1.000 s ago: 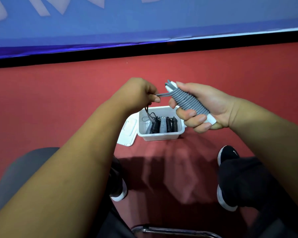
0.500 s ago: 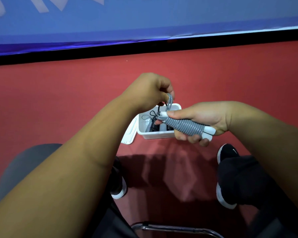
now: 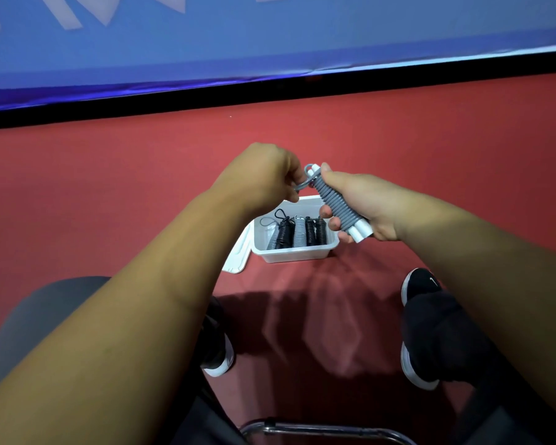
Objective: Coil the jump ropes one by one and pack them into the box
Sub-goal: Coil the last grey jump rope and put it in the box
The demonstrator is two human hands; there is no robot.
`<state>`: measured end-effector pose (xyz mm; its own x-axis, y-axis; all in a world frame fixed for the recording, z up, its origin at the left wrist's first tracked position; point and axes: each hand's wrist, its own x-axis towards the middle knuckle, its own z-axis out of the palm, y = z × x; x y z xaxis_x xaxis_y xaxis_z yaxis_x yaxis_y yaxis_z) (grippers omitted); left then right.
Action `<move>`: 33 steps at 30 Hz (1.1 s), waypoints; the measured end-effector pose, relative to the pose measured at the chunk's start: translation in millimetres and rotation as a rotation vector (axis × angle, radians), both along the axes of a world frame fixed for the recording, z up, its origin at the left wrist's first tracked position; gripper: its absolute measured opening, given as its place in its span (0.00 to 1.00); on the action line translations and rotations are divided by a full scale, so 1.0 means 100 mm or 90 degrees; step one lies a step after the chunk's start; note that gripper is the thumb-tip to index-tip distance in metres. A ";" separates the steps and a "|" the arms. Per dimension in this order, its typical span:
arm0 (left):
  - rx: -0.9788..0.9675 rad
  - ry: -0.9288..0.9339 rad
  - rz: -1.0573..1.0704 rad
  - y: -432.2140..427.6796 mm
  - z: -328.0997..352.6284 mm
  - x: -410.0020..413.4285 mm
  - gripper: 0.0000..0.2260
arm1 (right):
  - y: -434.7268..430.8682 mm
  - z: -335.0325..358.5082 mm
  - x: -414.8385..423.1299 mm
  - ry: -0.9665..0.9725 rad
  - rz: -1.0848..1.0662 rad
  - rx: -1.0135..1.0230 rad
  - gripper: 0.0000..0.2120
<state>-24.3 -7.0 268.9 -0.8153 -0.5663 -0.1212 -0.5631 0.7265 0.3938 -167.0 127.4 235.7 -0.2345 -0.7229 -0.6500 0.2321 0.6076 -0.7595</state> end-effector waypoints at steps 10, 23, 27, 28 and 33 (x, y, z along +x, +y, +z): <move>0.295 0.098 0.143 0.00 -0.10 0.01 0.11 | -0.03 0.08 0.07 0.059 -0.068 -0.086 0.23; 0.656 0.379 0.199 0.02 -0.06 -0.01 0.10 | -0.05 0.16 -0.02 0.034 -0.139 -0.136 0.25; 0.734 0.364 0.233 -0.01 -0.03 0.01 0.10 | -0.04 0.16 -0.07 -0.038 -0.138 -0.131 0.25; 0.766 0.381 0.245 -0.01 -0.02 0.01 0.10 | -0.03 0.17 -0.07 -0.057 -0.134 -0.133 0.24; 0.626 0.358 0.224 -0.03 -0.07 0.03 0.08 | 0.02 0.24 -0.05 -0.153 -0.074 -0.176 0.23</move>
<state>-21.1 -9.9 262.1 -0.7115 -0.6338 -0.3034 -0.2405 -0.1861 0.9526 -172.2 129.5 259.4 -0.1900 -0.8564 -0.4801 0.4788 0.3461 -0.8068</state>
